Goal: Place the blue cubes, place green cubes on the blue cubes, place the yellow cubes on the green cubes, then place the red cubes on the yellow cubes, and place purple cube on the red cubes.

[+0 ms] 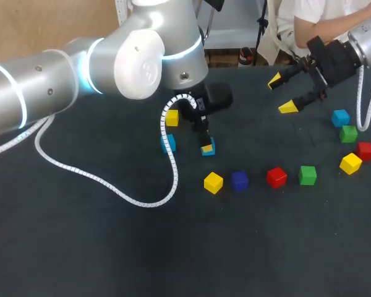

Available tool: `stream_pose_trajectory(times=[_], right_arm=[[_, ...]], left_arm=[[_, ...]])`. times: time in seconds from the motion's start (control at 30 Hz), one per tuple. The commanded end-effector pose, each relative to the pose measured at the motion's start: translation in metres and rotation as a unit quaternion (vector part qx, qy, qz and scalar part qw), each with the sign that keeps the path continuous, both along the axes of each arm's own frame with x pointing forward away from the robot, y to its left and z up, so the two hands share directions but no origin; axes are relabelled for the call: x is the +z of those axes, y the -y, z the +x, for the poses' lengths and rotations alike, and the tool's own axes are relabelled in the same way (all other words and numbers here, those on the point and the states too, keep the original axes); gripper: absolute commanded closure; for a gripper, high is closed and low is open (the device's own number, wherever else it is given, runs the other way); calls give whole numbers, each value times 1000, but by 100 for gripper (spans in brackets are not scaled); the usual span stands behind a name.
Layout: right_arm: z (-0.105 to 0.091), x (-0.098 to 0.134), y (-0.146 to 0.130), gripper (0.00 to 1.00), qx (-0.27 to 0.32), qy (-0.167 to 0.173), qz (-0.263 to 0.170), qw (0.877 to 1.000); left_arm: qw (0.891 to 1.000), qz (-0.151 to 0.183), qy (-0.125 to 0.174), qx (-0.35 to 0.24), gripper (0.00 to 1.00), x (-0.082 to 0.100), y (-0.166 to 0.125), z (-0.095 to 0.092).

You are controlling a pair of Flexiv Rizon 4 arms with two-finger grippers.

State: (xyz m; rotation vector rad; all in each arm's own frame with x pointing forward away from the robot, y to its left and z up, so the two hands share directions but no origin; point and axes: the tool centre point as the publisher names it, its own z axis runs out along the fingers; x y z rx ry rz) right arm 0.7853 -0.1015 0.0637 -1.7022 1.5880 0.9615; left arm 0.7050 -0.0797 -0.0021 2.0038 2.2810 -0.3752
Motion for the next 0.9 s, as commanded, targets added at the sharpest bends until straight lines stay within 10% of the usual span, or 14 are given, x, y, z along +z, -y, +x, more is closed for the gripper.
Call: stream_pose_trajectory(times=[0.03, 0.5, 0.6, 0.67, 0.9], right_arm=[[-1, 0, 0, 0, -1, 1, 0, 1000], [-1, 0, 0, 0, -1, 1, 0, 1000], [-1, 0, 0, 0, -1, 1, 0, 1000], [-1, 0, 0, 0, -1, 1, 0, 1000], [-1, 0, 0, 0, -1, 1, 0, 1000]], left_arm=[[1000, 2, -3, -1, 100, 0, 1, 3], [1000, 2, -5, 1, 99, -2, 1, 3], [1000, 1, -6, 3, 54, -2, 1, 3], [1000, 0, -7, 7, 6, -2, 1, 3], [1000, -15, -6, 24, 0, 2, -4, 3]])
